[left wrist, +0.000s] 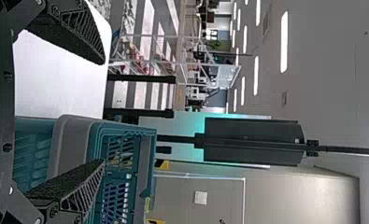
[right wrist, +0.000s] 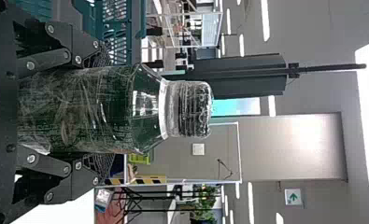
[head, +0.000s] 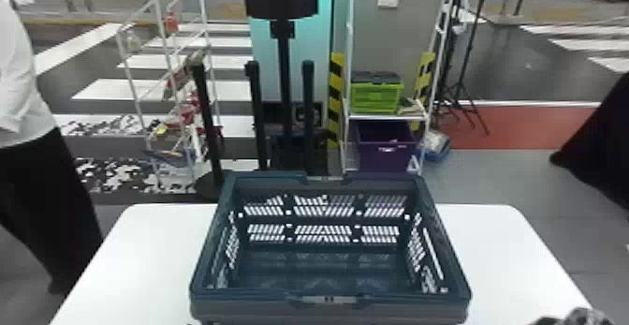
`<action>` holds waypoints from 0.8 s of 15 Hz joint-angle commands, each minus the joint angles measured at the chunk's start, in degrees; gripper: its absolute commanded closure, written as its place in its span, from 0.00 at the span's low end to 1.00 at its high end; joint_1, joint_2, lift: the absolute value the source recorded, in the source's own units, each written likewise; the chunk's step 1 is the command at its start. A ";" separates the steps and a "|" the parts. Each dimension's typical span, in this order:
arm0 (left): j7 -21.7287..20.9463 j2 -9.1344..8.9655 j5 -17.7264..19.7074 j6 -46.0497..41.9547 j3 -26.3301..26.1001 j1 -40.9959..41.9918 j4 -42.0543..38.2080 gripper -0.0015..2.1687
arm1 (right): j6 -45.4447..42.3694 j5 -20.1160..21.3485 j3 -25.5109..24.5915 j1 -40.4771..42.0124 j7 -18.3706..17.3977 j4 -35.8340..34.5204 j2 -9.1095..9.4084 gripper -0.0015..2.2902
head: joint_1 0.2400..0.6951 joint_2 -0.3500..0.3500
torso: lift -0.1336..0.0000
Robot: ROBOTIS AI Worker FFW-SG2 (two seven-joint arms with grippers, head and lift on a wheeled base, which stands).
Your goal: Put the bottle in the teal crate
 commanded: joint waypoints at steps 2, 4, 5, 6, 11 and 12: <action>0.09 0.00 0.00 -0.76 0.09 0.17 0.08 0.07 | 8.09 0.54 -0.11 -4.86 0.00 -2.86 -0.09 0.93 | 0.57 0.50 | 1.00; 0.27 0.00 0.00 -0.76 0.09 0.35 -0.27 0.07 | 13.71 1.51 0.59 -8.81 -0.09 -4.00 -0.01 0.93 | 0.57 0.50 | 1.00; 0.27 0.00 0.00 -0.76 0.09 0.35 -0.27 0.07 | 18.28 1.86 0.85 -11.01 -0.09 -4.88 -0.01 0.93 | 0.57 0.50 | 1.00; 0.27 -0.18 -0.09 -0.76 0.09 0.35 -0.27 0.07 | 23.91 2.39 1.64 -13.82 -0.17 -5.50 -0.09 0.93 | 0.57 0.50 | 1.00; 0.35 -0.18 -0.09 -1.29 0.18 0.35 0.17 0.07 | 49.22 5.46 7.88 -30.17 -2.37 -5.23 -1.41 0.93 | 0.57 0.50 | 1.00; 0.35 -0.18 -0.09 -1.29 0.35 0.44 0.26 0.07 | 53.44 5.99 9.29 -33.24 -2.72 -4.53 -1.59 0.93 | 0.57 0.50 | 1.00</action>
